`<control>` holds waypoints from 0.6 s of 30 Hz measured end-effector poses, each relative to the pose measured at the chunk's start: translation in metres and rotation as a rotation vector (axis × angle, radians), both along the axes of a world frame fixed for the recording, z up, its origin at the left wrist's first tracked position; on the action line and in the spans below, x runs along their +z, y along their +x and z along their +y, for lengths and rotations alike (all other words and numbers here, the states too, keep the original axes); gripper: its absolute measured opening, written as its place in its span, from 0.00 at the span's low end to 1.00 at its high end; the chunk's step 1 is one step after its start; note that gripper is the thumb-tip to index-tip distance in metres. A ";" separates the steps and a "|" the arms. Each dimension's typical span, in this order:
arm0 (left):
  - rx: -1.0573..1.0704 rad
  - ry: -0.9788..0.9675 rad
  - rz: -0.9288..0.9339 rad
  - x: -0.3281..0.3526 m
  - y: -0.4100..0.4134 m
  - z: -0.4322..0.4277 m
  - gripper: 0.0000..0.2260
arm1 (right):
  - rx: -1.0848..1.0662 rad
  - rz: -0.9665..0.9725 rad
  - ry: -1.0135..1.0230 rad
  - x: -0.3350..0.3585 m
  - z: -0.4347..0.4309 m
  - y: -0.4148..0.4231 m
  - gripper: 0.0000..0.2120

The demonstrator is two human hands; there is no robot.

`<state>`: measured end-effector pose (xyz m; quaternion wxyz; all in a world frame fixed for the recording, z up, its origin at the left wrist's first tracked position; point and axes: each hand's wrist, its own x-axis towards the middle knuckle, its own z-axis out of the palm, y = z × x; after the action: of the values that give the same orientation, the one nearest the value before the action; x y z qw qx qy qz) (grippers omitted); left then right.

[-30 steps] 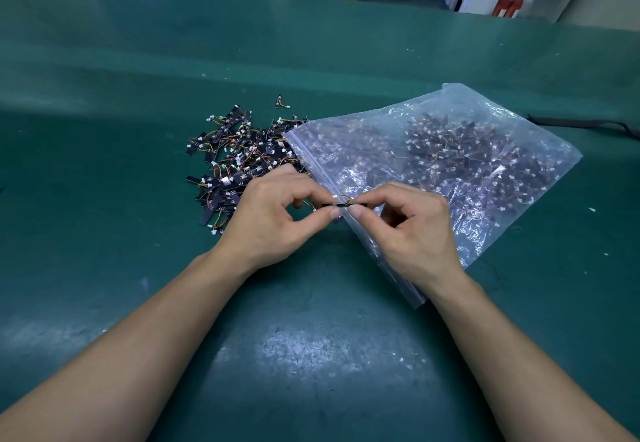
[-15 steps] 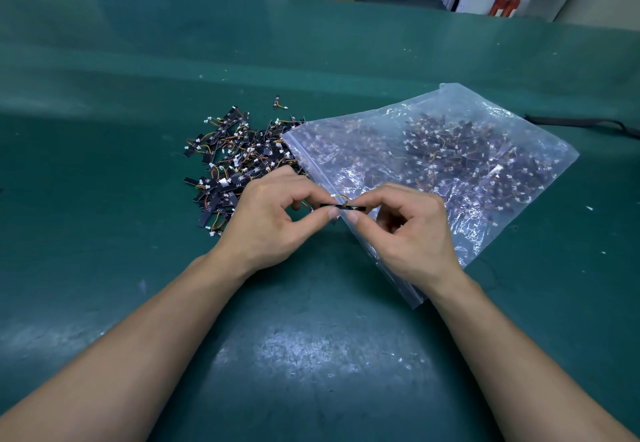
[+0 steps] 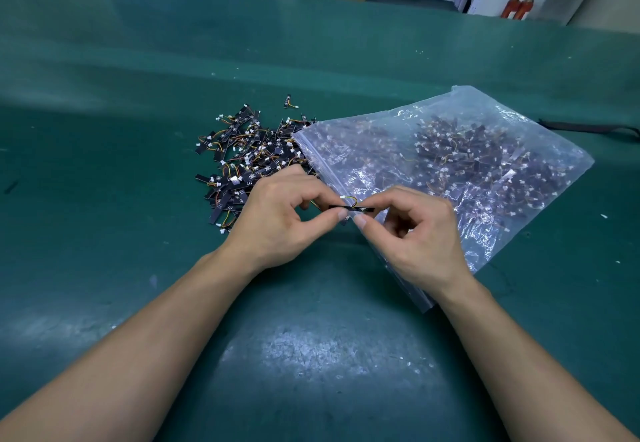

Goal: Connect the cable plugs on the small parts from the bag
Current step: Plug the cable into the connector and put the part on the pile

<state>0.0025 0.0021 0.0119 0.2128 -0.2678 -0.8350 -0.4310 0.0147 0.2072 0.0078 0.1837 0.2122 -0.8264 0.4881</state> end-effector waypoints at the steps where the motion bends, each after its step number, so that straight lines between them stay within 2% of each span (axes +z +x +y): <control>1: 0.004 0.001 0.005 0.000 0.000 0.000 0.02 | 0.004 0.001 -0.001 0.000 0.000 0.000 0.04; 14: -0.016 -0.018 -0.030 0.000 0.000 -0.001 0.02 | -0.013 0.028 0.034 0.002 0.001 0.000 0.01; 18: -0.009 0.005 -0.010 -0.001 -0.001 0.000 0.02 | -0.010 0.013 0.001 0.003 0.001 0.002 0.03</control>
<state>0.0016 0.0025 0.0111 0.2073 -0.2690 -0.8337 -0.4355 0.0163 0.2082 0.0111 0.1915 0.2112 -0.8265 0.4854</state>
